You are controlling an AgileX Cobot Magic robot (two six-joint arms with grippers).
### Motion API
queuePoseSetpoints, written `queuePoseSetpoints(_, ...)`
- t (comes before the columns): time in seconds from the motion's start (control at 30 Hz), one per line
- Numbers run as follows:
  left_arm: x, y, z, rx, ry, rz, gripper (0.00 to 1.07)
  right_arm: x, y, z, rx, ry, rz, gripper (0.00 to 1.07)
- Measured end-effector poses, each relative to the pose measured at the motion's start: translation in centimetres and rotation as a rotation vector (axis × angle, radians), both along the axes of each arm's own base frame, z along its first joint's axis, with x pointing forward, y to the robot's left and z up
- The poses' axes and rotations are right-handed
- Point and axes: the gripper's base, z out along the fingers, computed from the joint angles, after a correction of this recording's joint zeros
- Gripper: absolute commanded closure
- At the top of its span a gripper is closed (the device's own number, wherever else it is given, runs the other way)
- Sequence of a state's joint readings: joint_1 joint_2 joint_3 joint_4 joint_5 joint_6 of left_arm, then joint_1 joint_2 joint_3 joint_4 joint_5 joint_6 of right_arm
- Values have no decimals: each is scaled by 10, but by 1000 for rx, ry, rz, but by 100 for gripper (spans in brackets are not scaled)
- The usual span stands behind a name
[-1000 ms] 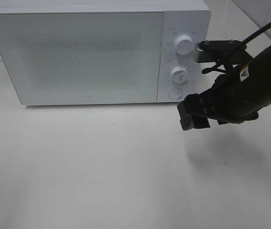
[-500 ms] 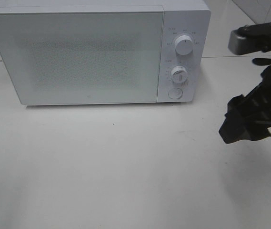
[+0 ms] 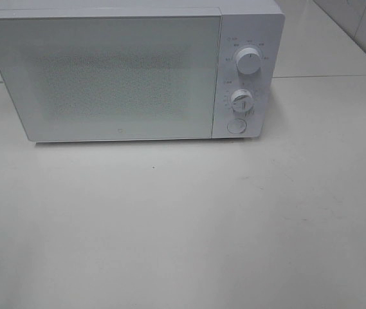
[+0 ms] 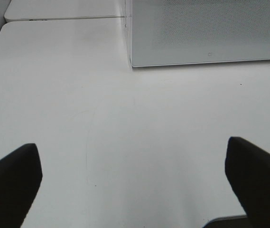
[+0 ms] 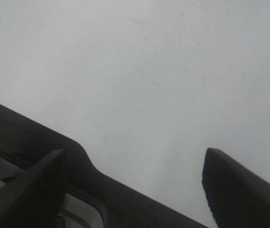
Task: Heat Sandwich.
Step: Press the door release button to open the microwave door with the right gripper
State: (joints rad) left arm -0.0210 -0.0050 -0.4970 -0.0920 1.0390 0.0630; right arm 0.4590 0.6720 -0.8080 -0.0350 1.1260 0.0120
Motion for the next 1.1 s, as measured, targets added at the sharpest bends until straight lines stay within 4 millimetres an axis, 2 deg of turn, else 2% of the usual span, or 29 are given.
queuePoseSetpoints(0.1,0,0,0,0,0,0,3,-19,-11,1,17,-63,-4,31)
queuePoseSetpoints(0.13,0,0,0,0,0,0,3,-19,-11,1,17,-63,-4,31)
queuePoseSetpoints(0.2,0,0,0,0,0,0,3,-37,-21,-3,34,-113,-18,31)
queuePoseSetpoints(0.4,0,0,0,0,0,0,3,-62,-36,-17,74,-204,-133,31)
queuePoseSetpoints(0.73,0,0,0,0,0,0,3,-78,-43,-47,113,-322,-307,31)
queuePoseSetpoints(0.9,0,0,0,0,0,0,3,-80,-43,-55,118,-349,-338,31)
queuePoseSetpoints(1.1,0,0,0,0,0,0,3,-92,-44,-57,134,-434,-394,31)
